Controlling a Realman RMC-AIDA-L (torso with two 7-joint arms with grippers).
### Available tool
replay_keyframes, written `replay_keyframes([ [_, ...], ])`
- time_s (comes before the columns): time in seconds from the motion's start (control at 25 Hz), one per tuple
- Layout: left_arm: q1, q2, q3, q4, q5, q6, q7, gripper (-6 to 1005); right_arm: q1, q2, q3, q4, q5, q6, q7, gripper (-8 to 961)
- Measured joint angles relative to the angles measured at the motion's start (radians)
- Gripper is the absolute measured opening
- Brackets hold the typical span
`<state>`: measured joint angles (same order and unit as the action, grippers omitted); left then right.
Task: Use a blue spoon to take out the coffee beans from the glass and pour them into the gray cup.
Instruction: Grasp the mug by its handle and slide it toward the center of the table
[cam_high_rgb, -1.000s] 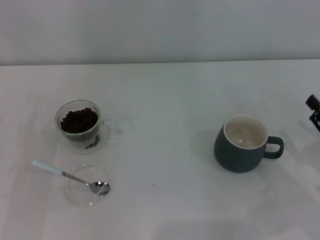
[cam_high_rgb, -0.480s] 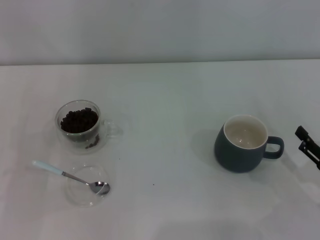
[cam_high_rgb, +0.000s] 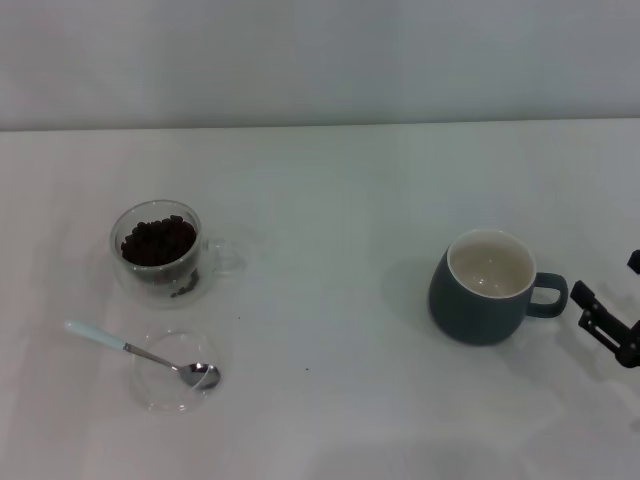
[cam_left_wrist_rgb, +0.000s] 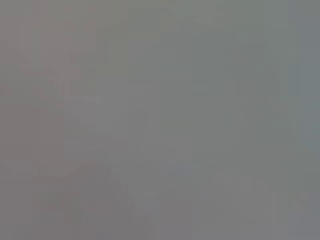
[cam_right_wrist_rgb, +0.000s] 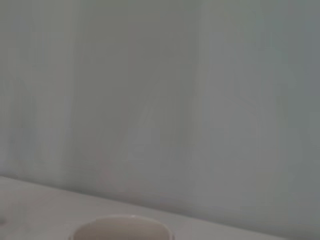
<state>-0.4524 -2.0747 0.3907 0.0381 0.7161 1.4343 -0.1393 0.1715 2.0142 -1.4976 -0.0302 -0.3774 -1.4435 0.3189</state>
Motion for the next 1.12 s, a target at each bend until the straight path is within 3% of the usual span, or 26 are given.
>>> replay_keyframes([
  [1.12, -0.009, 0.002, -0.003, 0.040, -0.029, -0.003, -0.003, 873, 0.022, 0.008, -0.088, -0.070, 0.007, 0.197, 0.043, 833],
])
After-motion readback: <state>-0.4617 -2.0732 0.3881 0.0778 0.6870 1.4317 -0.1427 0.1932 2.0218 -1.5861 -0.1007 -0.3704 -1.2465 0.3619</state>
